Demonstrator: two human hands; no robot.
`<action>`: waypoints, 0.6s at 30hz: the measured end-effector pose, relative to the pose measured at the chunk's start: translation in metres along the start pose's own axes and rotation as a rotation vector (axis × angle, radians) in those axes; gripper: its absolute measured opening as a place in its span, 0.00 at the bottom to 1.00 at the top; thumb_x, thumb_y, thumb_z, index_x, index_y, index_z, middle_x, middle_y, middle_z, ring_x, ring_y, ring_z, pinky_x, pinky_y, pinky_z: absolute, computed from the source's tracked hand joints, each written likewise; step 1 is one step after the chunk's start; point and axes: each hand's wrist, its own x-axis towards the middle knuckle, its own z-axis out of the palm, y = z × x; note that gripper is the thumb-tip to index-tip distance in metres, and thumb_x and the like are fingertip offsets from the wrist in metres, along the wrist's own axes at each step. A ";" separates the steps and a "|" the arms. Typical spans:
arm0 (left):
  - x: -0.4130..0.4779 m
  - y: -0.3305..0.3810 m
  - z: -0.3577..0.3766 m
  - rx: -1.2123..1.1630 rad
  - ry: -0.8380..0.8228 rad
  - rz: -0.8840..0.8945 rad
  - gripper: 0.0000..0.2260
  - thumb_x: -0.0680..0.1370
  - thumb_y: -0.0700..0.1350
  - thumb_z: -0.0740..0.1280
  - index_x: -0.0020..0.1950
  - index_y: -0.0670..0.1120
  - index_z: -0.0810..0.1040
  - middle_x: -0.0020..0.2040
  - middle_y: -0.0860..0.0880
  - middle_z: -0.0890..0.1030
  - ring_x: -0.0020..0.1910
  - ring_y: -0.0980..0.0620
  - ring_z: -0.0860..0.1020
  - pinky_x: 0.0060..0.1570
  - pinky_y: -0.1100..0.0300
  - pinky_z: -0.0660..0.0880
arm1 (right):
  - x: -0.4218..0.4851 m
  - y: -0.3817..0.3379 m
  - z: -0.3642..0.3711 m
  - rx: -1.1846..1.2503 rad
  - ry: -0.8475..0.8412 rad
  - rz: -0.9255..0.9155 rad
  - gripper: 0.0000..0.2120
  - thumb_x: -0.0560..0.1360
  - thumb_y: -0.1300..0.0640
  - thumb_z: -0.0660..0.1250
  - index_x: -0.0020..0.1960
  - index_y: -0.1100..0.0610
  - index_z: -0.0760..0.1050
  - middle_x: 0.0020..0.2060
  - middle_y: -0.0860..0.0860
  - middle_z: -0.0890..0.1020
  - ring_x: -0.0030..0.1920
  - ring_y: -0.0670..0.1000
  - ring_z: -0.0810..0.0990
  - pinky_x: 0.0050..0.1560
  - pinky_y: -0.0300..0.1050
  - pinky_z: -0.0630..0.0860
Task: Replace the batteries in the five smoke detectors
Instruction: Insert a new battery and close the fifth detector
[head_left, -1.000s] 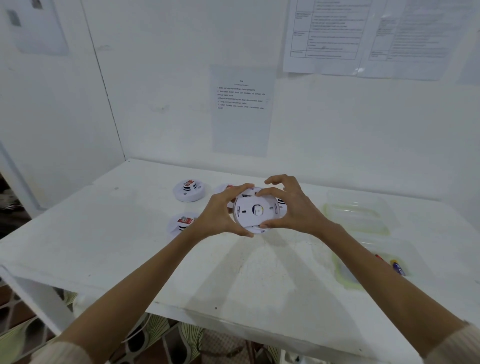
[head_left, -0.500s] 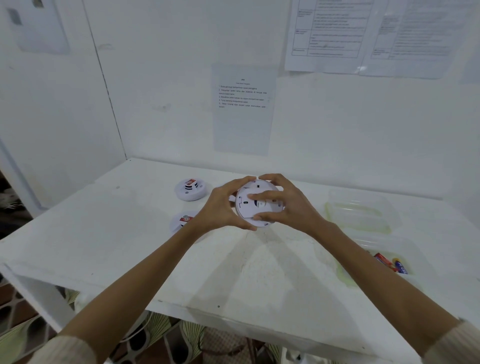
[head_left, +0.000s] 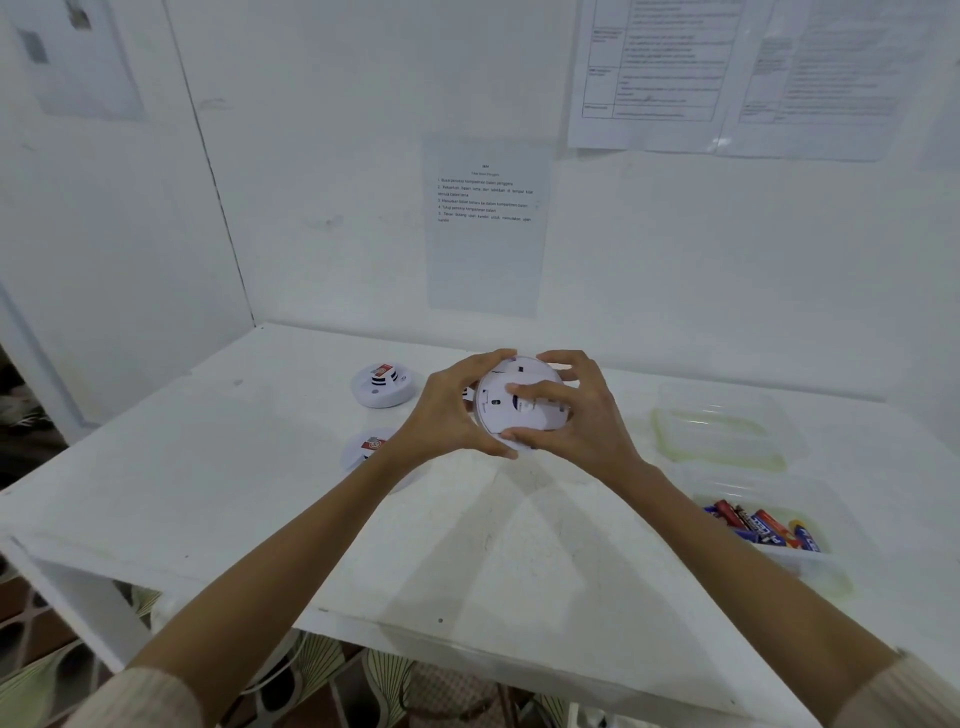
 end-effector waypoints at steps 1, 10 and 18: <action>0.000 0.000 0.000 0.002 0.005 -0.008 0.38 0.57 0.54 0.77 0.65 0.54 0.67 0.62 0.58 0.72 0.60 0.66 0.72 0.55 0.73 0.70 | 0.001 0.000 0.000 -0.009 -0.003 0.006 0.24 0.59 0.41 0.75 0.53 0.46 0.80 0.59 0.52 0.72 0.56 0.50 0.71 0.48 0.45 0.75; 0.008 0.007 -0.013 0.078 -0.038 -0.028 0.41 0.57 0.48 0.80 0.66 0.52 0.66 0.62 0.55 0.74 0.58 0.70 0.71 0.53 0.76 0.69 | 0.016 0.000 -0.007 -0.359 -0.043 -0.291 0.23 0.67 0.39 0.65 0.58 0.49 0.77 0.60 0.53 0.73 0.57 0.53 0.66 0.54 0.49 0.72; 0.004 0.005 -0.013 0.080 -0.053 -0.041 0.41 0.56 0.45 0.81 0.66 0.51 0.68 0.59 0.60 0.73 0.58 0.69 0.72 0.54 0.76 0.68 | 0.021 0.001 -0.015 -0.236 -0.266 -0.356 0.17 0.70 0.46 0.65 0.57 0.48 0.79 0.56 0.56 0.75 0.56 0.51 0.70 0.53 0.42 0.71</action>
